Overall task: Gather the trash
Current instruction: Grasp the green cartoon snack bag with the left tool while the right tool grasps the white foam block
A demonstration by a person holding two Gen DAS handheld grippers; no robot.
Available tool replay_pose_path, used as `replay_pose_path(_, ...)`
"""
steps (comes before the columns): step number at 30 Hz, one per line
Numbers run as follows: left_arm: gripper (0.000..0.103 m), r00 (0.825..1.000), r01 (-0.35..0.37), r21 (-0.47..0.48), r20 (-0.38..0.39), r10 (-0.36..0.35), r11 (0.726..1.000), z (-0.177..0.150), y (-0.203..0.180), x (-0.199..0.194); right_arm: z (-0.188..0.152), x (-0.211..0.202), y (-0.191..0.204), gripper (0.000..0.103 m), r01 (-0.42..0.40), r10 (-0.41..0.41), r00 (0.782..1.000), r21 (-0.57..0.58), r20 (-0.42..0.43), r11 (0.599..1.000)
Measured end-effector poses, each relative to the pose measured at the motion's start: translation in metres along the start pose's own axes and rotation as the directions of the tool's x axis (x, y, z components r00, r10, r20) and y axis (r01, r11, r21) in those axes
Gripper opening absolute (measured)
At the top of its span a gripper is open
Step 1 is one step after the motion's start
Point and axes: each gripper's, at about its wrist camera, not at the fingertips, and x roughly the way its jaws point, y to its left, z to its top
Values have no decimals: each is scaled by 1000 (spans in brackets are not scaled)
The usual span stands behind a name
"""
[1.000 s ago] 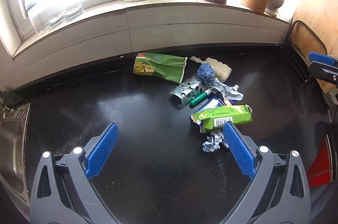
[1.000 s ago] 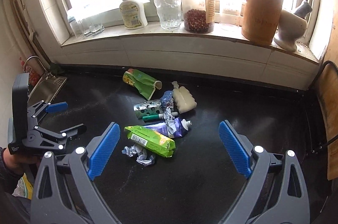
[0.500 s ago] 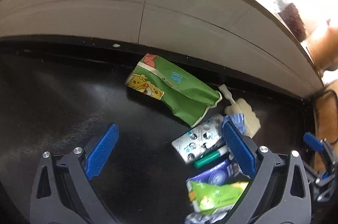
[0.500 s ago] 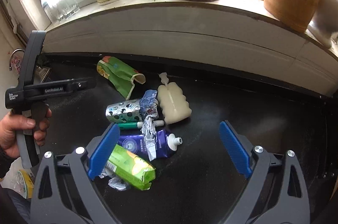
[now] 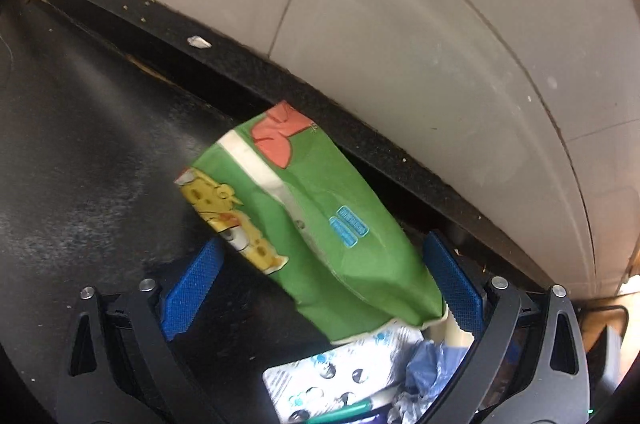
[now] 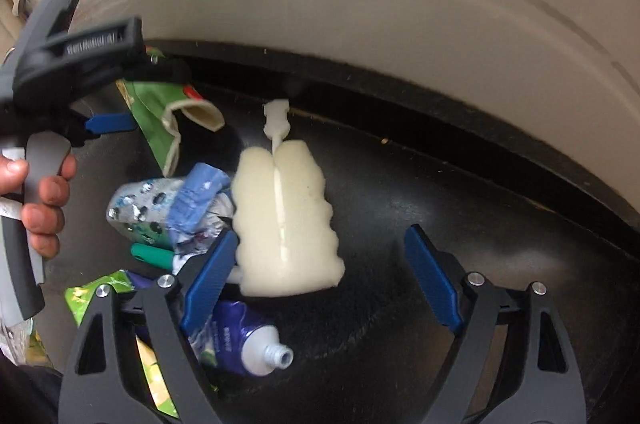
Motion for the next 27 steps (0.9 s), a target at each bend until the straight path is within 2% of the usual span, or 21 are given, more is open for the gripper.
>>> replay_pose_path(2, 92, 1000, 0, 11, 6, 0, 1000, 1, -5, 2, 0, 6, 2, 69, 4, -4, 1000, -20, 0, 1000)
replay_pose_path(3, 84, 1000, 2, 14, 9, -3, 1000, 0, -6, 2, 0, 6, 5, 59, 8, -8, 1000, -40, 11, 999)
replay_pose_path(4, 82, 1000, 7, 19, 9, -7, 1000, 0, -8, 1, 1, 5, 7, 44, 8, -7, 1000, -56, 15, 998)
replay_pose_path(5, 79, 1000, 18, 21, 5, -18, 1000, -1, -10, 2, 1, 4, 8, 41, 6, -5, 1000, -58, 11, 998)
replay_pose_path(7, 65, 999, 40, 10, 3, -40, 999, -6, -7, -4, -1, 0, 9, 34, 9, -8, 1000, -58, 17, 998)
replay_pose_path(12, 61, 999, 46, 12, -1, -46, 999, -20, -1, -24, -9, -25, 11, 27, 39, -37, 998, -37, 50, 999)
replay_pose_path(17, 61, 999, 51, -1, 8, -51, 999, -30, 19, -64, -28, -73, 15, 27, 59, -60, 992, 10, 110, 998)
replay_pose_path(21, 61, 998, 40, 63, 38, -42, 997, -49, 31, -107, -47, -110, 27, 27, 75, -80, 985, 41, 151, 996)
replay_pose_path(27, 61, 998, -6, 183, 59, -5, 983, -98, 55, -168, -83, -156, 62, 27, 79, -91, 976, 64, 197, 995)
